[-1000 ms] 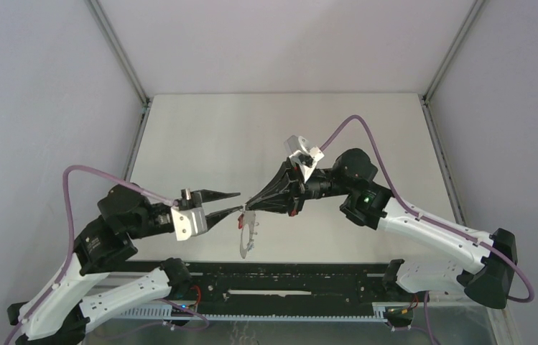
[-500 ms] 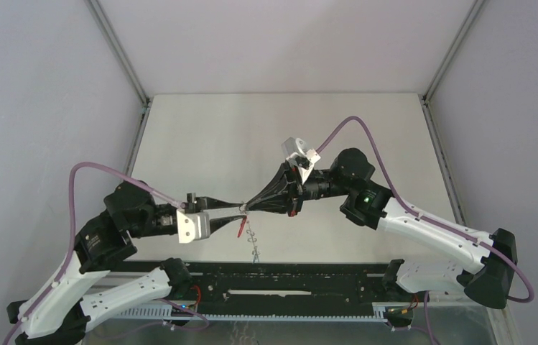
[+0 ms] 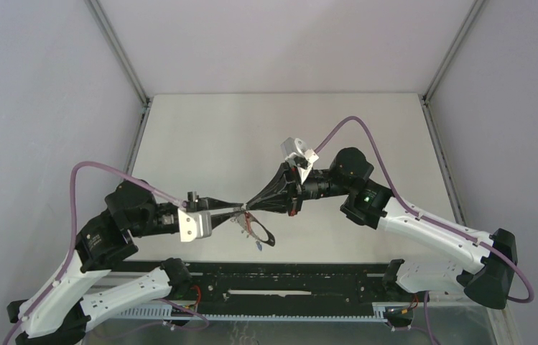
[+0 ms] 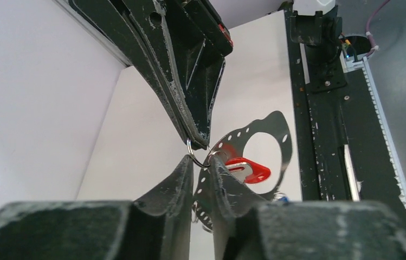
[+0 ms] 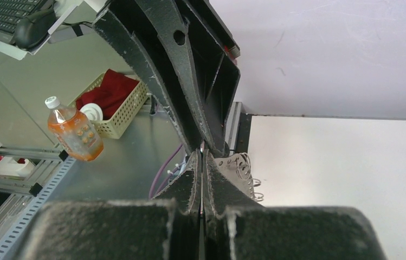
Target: Put the keys on the keyring
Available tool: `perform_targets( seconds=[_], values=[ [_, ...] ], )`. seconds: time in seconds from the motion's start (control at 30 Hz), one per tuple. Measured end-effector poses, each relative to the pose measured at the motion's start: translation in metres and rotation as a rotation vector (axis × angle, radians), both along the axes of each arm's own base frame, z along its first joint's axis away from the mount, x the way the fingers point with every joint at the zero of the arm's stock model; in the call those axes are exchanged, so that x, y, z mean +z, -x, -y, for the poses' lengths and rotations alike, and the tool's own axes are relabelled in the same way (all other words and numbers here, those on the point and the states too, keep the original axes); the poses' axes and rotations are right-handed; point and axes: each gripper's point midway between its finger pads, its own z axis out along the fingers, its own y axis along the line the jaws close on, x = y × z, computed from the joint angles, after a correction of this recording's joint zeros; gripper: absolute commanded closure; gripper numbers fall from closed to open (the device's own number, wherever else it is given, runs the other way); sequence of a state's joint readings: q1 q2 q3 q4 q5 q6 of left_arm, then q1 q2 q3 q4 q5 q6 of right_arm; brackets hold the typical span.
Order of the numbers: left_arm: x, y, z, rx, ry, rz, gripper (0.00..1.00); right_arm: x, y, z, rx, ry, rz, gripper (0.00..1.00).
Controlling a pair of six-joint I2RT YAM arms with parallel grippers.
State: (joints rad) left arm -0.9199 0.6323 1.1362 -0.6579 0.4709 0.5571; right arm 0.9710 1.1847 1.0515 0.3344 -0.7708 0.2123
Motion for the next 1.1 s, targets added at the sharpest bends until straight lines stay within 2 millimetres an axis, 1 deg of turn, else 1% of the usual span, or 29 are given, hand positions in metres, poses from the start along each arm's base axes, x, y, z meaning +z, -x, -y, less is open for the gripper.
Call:
perform_targets(
  seconds=[0.17,0.23,0.3,0.4,0.43,0.47,0.5,0.53,0.57,0.6,0.63,0.77,0.9,1.0,1.1],
  values=[
    [0.0,-0.004,-0.001,0.024,0.002,-0.005,0.99,-0.001,0.002,0.001,0.015,0.002,0.009,1.0],
    [0.0,-0.005,-0.001,0.032,0.003,-0.013,1.0,-0.001,0.003,0.001,0.018,0.001,0.015,1.0],
    [0.0,-0.007,-0.001,0.044,0.006,-0.02,1.0,-0.001,0.003,0.001,0.018,0.0,0.019,0.96],
    [0.001,-0.008,-0.001,0.058,0.016,-0.04,1.0,-0.001,0.002,0.001,0.017,-0.001,0.021,0.75],
    [0.002,-0.009,-0.001,0.065,0.02,-0.044,1.0,-0.001,0.002,0.001,0.015,0.0,0.019,0.59],
    [0.003,-0.01,0.0,0.072,0.025,-0.051,1.0,-0.001,0.002,0.001,0.013,0.0,0.018,0.47],
    [0.004,-0.012,0.0,0.08,0.031,-0.056,1.0,-0.001,0.0,0.0,0.005,0.0,0.017,0.42],
    [0.004,-0.013,0.001,0.087,0.037,-0.059,1.0,-0.001,-0.001,0.0,-0.002,0.002,0.008,0.35],
    [0.004,-0.016,0.001,0.1,0.042,-0.063,1.0,-0.001,-0.003,0.0,-0.018,0.003,0.006,0.14],
    [0.003,-0.018,0.001,0.114,0.042,-0.068,1.0,-0.002,-0.006,-0.001,-0.033,0.006,0.001,0.02],
    [0.001,-0.021,0.001,0.13,0.042,-0.074,1.0,-0.003,-0.01,0.0,-0.058,0.015,-0.008,0.0],
    [-0.007,-0.041,0.002,0.224,0.033,-0.09,1.0,-0.006,-0.026,0.004,-0.177,0.04,-0.037,0.0],
    [-0.014,-0.063,0.005,0.327,0.034,-0.107,1.0,-0.008,-0.048,0.016,-0.341,0.064,-0.079,0.0],
    [-0.019,-0.075,0.005,0.387,0.047,-0.114,1.0,-0.016,-0.064,0.024,-0.457,0.098,-0.109,0.0],
    [-0.021,-0.085,0.005,0.433,0.067,-0.114,1.0,-0.023,-0.074,0.031,-0.537,0.127,-0.125,0.0]
  ],
)
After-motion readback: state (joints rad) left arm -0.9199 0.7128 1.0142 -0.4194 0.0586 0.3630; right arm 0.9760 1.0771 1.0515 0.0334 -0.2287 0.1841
